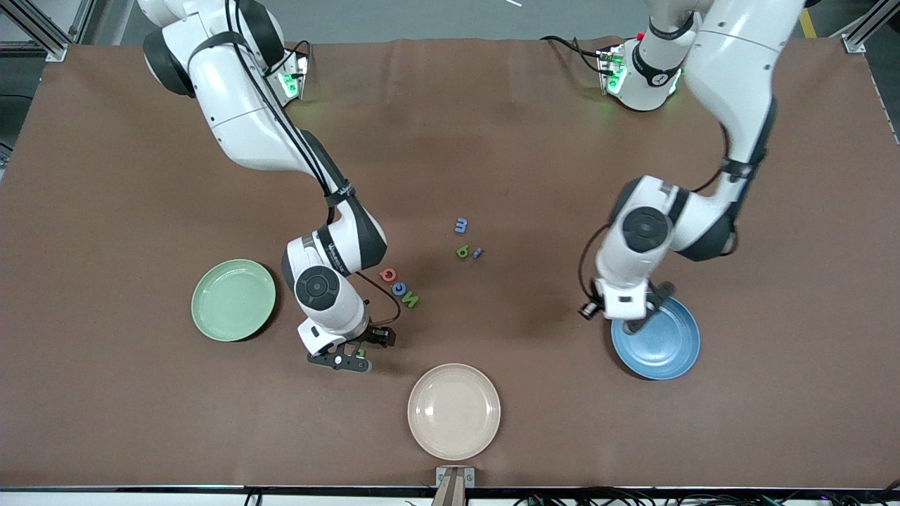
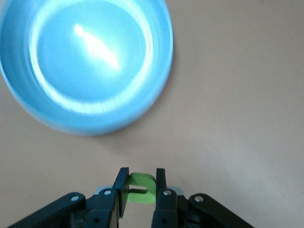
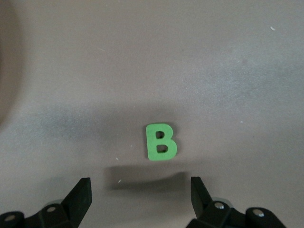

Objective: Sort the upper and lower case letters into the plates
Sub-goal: 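Release the green n onto the blue plate while the right gripper grasps B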

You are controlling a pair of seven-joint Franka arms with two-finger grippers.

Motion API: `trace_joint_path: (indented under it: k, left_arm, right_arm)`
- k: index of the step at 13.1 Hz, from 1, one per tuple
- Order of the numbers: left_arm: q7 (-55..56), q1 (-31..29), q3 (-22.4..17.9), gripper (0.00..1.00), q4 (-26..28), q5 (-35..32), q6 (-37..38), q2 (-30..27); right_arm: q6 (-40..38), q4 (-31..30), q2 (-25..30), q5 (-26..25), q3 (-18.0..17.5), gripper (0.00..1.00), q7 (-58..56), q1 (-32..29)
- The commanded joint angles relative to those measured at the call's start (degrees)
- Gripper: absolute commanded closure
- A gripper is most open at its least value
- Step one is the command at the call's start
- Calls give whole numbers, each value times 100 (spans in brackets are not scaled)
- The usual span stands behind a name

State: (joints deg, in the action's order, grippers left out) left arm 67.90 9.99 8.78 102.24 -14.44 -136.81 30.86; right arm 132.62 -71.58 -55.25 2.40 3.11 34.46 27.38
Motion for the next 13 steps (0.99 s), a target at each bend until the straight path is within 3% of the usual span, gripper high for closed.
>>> trace_joint_path:
  k: [1, 2, 3, 5, 9, 13]
  left_arm:
    - [-1493, -654, 54, 99, -186, -85, 120, 139]
    - [-1890, -830, 62, 93, -196, -94, 111, 261]
    - [-2120, -945, 54, 72, -274, -94, 76, 411]
    - [-2167, -1008, 54, 0, -301, -94, 76, 483]
    - [-1799, -701, 247, 0, -231, -59, 346, 298]
    - [-255, 18, 642, 0, -222, -32, 550, 210]
  right_arm:
    - [45, 284, -223, -81, -3, 12, 52, -22]
    - [45, 285, -232, -81, -3, 14, 43, -30]
    - [45, 285, -232, -81, -3, 16, 43, -31]
    - [45, 285, -241, -81, -3, 20, -18, -39]
    - [36, 276, -241, -73, -3, 23, -45, -22]
    - [1, 241, -232, -73, -3, 24, -18, 22]
